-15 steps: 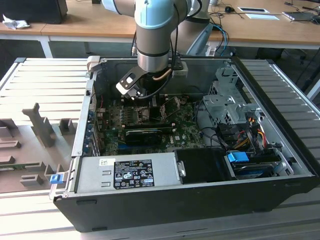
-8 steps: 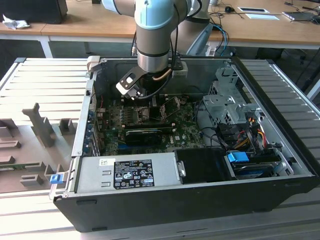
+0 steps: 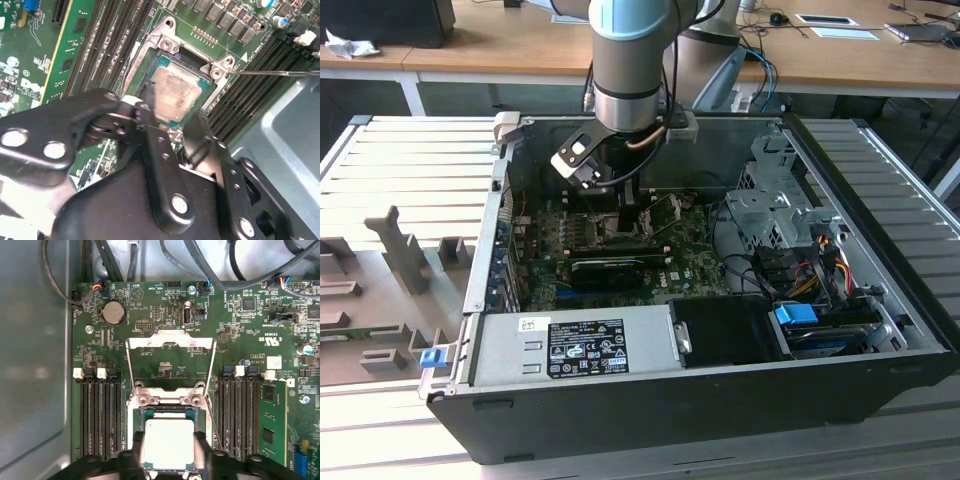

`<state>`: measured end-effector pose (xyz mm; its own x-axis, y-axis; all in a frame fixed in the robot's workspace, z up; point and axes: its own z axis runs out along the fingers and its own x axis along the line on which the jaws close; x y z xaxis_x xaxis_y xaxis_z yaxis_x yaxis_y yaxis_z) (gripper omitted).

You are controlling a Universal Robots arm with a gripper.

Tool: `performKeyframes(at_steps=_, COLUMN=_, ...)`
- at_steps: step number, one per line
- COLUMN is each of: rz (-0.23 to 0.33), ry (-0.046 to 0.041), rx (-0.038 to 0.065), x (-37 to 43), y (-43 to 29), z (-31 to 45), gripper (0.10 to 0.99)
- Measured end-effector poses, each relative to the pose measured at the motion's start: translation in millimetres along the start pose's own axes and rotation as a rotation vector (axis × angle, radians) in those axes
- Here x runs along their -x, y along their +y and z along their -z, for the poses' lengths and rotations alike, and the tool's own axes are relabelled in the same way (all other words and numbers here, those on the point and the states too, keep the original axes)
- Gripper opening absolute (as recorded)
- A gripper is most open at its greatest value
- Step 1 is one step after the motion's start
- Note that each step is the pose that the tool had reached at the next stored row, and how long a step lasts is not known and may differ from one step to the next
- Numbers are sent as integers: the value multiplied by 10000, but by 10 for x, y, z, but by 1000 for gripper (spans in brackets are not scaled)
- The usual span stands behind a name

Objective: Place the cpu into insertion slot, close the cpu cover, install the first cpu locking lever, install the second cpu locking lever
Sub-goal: 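Place the cpu into insertion slot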

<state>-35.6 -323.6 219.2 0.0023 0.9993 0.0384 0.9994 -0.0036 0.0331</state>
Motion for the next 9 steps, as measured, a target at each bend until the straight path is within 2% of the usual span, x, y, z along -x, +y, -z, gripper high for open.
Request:
performKeyframes(at_steps=3, rz=0, ry=-7, rx=0, x=0, y=0, z=8, gripper=282)
performKeyframes(at_steps=4, rz=0, ry=-9, rx=0, x=0, y=0, z=8, gripper=282)
performKeyframes(at_steps=7, rz=0, ry=-12, rx=0, x=0, y=0, z=12, gripper=106)
performKeyframes(at_steps=9, rz=0, ry=-11, rx=0, x=0, y=0, z=14, gripper=106)
